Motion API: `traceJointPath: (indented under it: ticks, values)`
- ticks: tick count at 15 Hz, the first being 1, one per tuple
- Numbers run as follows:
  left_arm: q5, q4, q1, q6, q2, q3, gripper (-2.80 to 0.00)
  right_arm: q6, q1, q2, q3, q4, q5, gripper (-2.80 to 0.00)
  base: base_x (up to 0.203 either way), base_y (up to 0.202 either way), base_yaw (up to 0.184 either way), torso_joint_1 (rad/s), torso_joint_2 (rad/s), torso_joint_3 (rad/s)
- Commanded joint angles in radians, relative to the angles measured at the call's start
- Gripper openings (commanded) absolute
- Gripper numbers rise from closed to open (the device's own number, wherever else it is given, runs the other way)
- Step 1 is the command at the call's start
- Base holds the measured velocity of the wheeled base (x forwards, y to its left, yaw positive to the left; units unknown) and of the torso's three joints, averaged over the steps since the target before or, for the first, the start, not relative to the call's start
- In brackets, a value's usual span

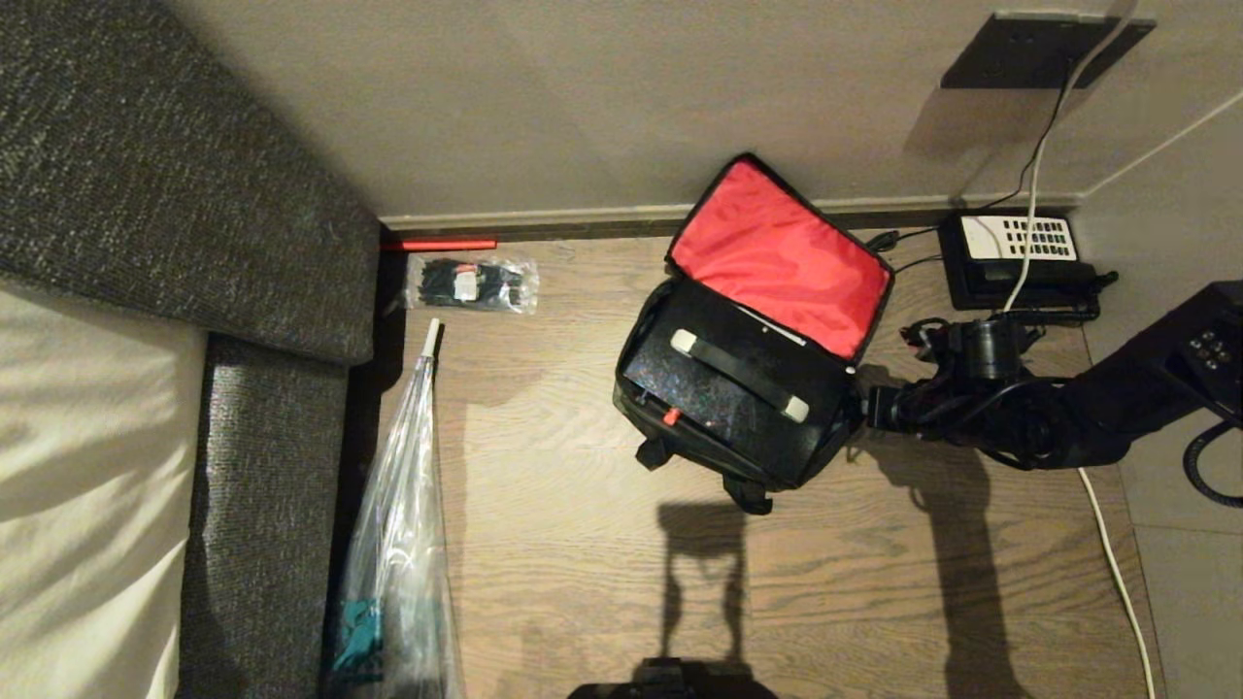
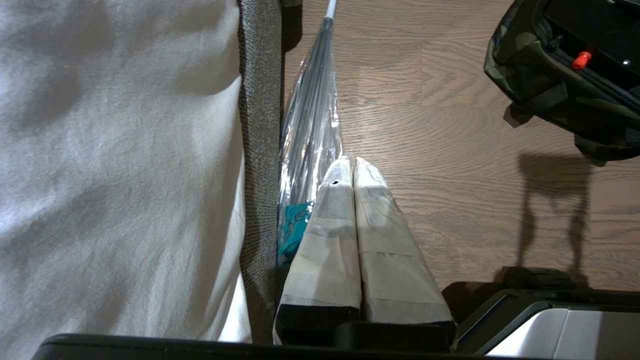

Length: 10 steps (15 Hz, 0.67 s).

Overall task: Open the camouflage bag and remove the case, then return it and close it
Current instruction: Close the top of the storage box

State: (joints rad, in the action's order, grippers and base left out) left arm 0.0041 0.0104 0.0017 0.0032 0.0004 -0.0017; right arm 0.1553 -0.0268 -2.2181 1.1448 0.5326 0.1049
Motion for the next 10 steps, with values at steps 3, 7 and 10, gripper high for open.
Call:
traceJointPath:
  ticks: [3,7,10]
  values:
    - [0.000,0.000,0.000,0.000,0.000,0.000,-2.80,-0.005,-0.002,0.069,0.000,0.005,0.005,-2.80,0.000,0.000,0.000,0.000,0.00,0.000]
    - [0.000,0.000,0.000,0.000,0.000,0.000,-2.80,-0.006,-0.013,0.142,-0.030,0.002,0.006,-2.80,0.000,0.000,0.000,0.000,0.00,0.000]
    - [0.000,0.000,0.000,0.000,0.000,0.000,-2.80,-0.008,-0.015,0.188,-0.062,-0.014,0.015,-2.80,0.000,0.000,0.000,0.000,0.00,0.000]
